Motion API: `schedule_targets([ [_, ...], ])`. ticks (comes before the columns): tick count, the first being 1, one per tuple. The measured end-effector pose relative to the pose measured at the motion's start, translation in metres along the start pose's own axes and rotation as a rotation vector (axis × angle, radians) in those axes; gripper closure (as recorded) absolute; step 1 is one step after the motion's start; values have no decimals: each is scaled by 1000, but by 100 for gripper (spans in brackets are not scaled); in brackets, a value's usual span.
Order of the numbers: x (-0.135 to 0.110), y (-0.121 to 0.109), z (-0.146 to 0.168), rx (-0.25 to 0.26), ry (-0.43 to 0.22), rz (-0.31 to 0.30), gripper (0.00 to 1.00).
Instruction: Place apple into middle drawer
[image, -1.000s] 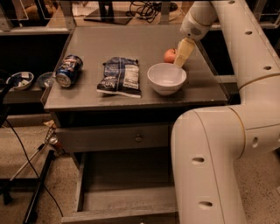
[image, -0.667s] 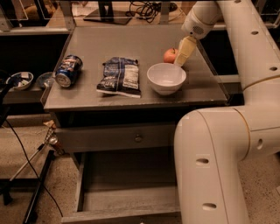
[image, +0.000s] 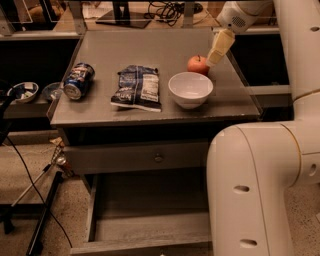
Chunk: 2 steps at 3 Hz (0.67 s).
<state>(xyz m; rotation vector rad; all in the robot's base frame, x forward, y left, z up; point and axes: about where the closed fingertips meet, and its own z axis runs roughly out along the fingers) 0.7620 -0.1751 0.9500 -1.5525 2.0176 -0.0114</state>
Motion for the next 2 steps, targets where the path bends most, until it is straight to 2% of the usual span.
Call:
schedule_targets([
  [2,33,-20,4,78,118,92,0],
])
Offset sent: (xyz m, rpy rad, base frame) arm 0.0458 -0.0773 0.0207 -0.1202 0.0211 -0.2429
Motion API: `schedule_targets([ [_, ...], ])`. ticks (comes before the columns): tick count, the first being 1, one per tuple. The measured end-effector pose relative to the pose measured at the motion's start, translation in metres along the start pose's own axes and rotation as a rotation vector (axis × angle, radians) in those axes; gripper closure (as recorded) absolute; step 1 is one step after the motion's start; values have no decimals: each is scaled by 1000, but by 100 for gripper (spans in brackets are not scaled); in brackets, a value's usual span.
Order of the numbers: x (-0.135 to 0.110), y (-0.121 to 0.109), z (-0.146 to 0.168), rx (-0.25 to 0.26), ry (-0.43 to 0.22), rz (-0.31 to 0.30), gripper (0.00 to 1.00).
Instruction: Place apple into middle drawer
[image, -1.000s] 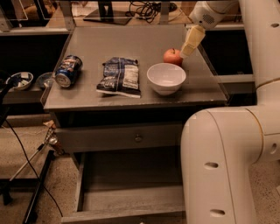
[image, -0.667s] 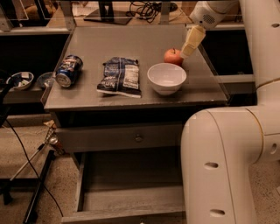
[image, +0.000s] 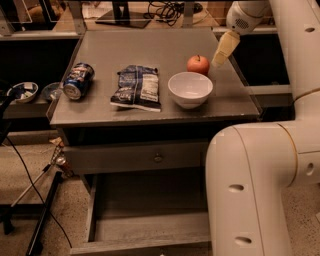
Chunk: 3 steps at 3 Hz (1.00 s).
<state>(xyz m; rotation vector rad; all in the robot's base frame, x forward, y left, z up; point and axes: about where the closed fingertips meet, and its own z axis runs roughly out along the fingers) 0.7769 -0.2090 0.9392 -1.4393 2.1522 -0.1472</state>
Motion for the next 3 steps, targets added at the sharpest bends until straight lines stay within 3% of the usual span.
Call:
schedule_targets([
  [1,0,0,0,0,0,0,0],
  [2,-1,6,20,-34,-12,7,0],
  [3,-16,11,32,-69,-131,17,0],
])
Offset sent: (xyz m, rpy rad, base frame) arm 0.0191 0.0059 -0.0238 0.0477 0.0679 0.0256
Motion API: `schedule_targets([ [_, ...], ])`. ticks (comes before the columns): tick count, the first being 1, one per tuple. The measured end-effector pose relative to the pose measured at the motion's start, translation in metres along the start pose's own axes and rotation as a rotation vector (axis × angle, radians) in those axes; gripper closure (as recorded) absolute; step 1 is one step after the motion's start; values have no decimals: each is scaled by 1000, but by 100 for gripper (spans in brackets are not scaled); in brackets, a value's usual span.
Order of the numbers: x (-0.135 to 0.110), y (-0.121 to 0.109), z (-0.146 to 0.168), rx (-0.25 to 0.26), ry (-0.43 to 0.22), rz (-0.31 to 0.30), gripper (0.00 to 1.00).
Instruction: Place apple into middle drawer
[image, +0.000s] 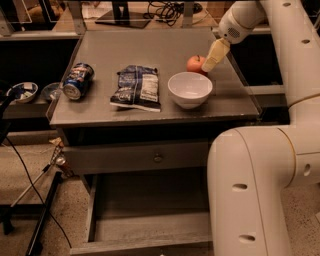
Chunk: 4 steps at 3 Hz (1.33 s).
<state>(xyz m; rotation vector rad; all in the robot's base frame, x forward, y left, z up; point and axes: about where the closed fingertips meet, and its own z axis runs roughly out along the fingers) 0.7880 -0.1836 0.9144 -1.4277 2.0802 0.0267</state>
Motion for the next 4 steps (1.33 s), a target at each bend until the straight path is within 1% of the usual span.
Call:
schedule_targets([
  [1,0,0,0,0,0,0,0],
  [2,9,1,20,-37,-95,82,0],
  [3,10,1,22,-39,-93,82,0],
  [4,10,3,38,-57,-129,91,0],
])
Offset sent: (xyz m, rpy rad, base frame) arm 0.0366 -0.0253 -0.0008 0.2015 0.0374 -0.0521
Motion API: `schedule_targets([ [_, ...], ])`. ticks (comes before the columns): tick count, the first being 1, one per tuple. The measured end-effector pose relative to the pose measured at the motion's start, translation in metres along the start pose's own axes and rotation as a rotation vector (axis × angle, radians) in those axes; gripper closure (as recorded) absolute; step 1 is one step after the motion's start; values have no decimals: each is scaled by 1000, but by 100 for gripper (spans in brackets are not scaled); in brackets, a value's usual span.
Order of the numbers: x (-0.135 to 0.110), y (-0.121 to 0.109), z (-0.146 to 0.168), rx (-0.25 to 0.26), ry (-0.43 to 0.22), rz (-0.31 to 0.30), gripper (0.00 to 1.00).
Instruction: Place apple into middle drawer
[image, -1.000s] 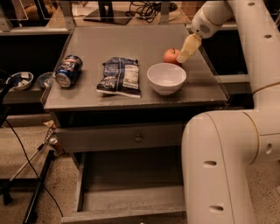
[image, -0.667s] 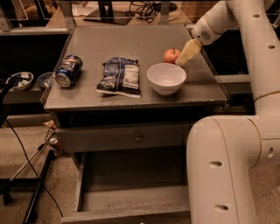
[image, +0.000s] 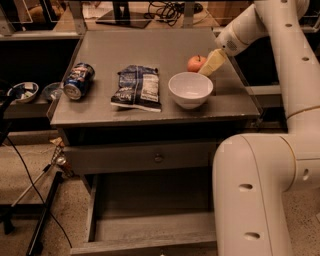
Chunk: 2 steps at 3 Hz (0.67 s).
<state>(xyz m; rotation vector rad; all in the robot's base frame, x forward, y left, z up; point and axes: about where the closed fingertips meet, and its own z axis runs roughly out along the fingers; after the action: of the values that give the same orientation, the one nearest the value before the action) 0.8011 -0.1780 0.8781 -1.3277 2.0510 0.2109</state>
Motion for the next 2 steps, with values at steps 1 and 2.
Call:
schedule_targets([
  [1,-2,2,11,-19,-33,3,0],
  [2,-4,8,29,-55,-57,3,0],
])
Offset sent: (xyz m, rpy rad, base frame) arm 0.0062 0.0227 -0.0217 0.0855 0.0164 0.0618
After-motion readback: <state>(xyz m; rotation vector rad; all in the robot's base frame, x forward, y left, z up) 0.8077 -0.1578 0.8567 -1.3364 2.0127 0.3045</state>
